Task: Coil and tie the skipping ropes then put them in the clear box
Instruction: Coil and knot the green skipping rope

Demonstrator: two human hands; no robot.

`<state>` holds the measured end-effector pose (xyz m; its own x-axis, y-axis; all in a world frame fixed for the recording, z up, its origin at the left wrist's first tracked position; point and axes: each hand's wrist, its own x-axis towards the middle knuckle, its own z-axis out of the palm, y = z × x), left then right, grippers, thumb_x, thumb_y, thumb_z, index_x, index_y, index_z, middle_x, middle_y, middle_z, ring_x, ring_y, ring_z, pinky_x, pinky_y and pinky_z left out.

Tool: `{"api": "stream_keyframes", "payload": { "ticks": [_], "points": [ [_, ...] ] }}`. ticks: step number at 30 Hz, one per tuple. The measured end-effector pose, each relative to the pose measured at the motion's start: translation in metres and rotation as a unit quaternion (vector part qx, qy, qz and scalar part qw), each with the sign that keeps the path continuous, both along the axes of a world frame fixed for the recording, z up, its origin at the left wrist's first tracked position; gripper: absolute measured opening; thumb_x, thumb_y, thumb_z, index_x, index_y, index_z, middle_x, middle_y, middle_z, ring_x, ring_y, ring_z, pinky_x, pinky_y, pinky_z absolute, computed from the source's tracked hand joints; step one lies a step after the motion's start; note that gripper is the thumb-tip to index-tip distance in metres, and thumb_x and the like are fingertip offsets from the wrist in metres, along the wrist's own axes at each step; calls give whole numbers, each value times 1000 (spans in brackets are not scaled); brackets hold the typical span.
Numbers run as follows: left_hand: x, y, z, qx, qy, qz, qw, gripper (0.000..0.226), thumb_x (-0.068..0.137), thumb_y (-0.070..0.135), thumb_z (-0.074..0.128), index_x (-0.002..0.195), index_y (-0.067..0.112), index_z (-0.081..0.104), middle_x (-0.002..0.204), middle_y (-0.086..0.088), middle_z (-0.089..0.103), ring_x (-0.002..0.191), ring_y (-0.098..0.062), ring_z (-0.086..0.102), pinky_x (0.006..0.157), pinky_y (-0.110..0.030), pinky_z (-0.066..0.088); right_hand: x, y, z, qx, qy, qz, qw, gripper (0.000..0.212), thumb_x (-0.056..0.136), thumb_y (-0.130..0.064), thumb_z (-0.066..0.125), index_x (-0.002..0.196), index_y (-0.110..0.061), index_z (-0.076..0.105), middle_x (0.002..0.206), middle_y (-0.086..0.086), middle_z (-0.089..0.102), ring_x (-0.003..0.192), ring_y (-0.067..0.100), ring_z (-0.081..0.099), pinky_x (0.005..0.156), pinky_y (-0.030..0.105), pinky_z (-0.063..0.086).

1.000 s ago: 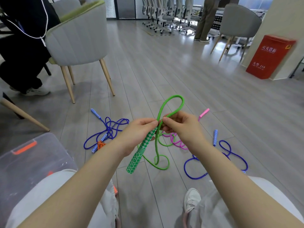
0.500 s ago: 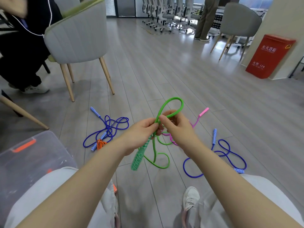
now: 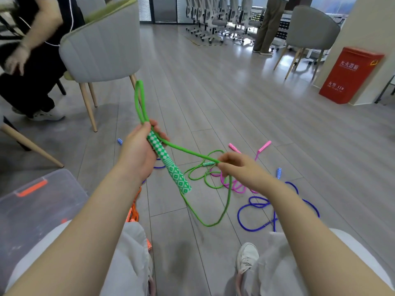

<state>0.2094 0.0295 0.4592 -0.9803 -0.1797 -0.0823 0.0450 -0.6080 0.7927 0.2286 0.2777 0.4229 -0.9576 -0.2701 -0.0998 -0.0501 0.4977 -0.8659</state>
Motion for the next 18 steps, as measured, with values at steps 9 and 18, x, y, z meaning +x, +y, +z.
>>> {"api": "stream_keyframes", "payload": {
  "ticks": [9,18],
  "points": [
    [-3,-8,-3,-29,-52,95,994,26,103,14,36,85,13,55,71,1,51,53,-9,50,61,-27,48,-4,52,24,20,36,-99,994,8,93,-12,63,94,-6,66,73,3,64,65,8,59,69,21,47],
    [21,29,-10,-297,-28,-101,949,26,103,13,41,88,11,61,80,-2,64,63,-12,58,62,-22,53,13,7,36,-136,83,-77,984,8,91,-6,64,90,-12,69,65,-8,62,61,5,54,60,20,46]
  ]
}}
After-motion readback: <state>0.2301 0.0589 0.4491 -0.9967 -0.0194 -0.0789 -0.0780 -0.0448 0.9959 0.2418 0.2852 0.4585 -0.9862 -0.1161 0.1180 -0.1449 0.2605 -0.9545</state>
